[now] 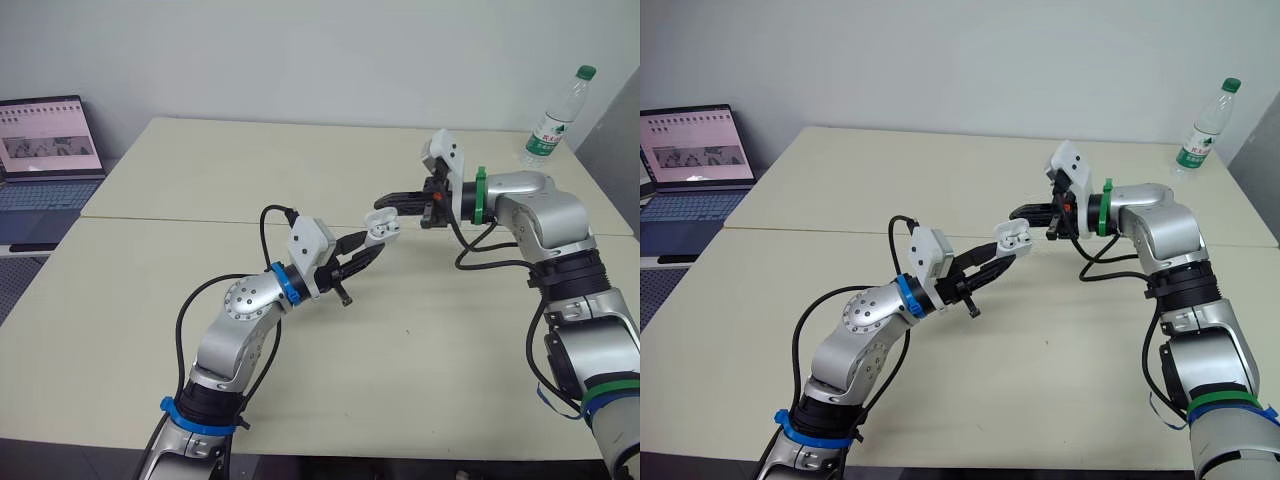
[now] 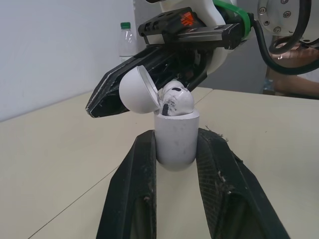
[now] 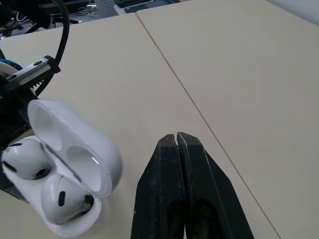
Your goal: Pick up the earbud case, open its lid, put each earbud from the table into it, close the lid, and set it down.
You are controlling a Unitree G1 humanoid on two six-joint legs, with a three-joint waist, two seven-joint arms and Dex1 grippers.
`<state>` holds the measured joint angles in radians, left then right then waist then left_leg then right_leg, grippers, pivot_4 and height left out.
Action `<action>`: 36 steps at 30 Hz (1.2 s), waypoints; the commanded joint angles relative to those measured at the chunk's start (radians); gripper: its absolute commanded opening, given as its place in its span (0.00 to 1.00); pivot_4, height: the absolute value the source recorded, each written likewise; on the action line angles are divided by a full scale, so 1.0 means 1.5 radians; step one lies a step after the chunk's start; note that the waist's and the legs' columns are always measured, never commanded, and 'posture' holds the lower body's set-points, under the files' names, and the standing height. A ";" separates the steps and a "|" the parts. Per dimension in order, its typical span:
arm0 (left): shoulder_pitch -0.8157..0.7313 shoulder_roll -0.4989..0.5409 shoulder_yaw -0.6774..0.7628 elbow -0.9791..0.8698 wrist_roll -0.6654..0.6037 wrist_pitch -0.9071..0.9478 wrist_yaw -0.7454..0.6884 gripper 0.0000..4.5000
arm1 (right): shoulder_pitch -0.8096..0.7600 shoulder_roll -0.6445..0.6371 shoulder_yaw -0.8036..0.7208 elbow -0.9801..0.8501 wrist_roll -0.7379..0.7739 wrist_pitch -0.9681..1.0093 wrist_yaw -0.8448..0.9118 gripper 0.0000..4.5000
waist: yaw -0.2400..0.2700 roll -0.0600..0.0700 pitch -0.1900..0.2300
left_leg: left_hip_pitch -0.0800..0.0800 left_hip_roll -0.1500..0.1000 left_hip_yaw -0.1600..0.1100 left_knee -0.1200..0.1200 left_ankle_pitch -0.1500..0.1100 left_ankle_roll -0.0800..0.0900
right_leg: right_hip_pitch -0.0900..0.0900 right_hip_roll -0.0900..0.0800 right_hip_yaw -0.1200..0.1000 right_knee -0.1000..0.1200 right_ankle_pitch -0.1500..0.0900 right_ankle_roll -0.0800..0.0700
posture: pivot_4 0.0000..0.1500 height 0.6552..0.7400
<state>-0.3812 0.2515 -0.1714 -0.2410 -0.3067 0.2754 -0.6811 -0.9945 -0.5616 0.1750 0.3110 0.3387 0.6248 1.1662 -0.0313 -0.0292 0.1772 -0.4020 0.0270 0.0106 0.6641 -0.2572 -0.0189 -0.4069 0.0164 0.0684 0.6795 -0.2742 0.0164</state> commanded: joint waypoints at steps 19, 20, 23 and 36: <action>-0.008 0.005 0.018 -0.019 -0.007 -0.006 0.017 0.17 | 0.084 0.002 -0.066 -0.210 0.068 0.092 -0.037 0.01 | 0.000 0.000 0.000 | 0.000 0.000 0.000 0.000 0.000 0.000 | 0.000 0.000 0.000 0.000 0.000 0.000 | 1.00 1.00; -0.010 0.007 0.020 -0.017 -0.008 -0.006 0.016 0.17 | 0.092 0.007 -0.068 -0.221 0.071 0.098 -0.047 0.01 | 0.000 0.000 0.000 | 0.000 0.000 0.000 0.000 0.000 0.000 | 0.000 0.000 0.000 0.000 0.000 0.000 | 1.00 1.00; -0.021 0.014 0.028 -0.007 -0.009 -0.008 0.014 0.17 | 0.113 0.017 -0.076 -0.249 0.081 0.115 -0.072 0.01 | 0.000 0.000 0.000 | 0.000 0.000 0.000 0.000 0.000 0.000 | 0.000 0.000 0.000 0.000 0.000 0.000 | 1.00 1.00; -0.024 0.017 0.060 -0.025 -0.137 0.161 0.008 0.17 | 0.134 -0.002 -0.148 -0.258 0.143 0.101 -0.088 0.21 | 0.000 0.000 0.000 | 0.000 0.000 -0.001 0.000 0.000 0.000 | 0.000 0.000 -0.001 0.000 0.000 0.000 | 1.00 1.00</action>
<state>-0.4020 0.2754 -0.1226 -0.2272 -0.4351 0.4428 -0.6686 -0.7962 -0.5403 0.0077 -0.0452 0.5093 0.7803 1.0072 -0.0315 -0.0293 0.1773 -0.4023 0.0269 0.0095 0.6643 -0.2572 -0.0190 -0.4067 0.0165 0.0673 0.6796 -0.2743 0.0165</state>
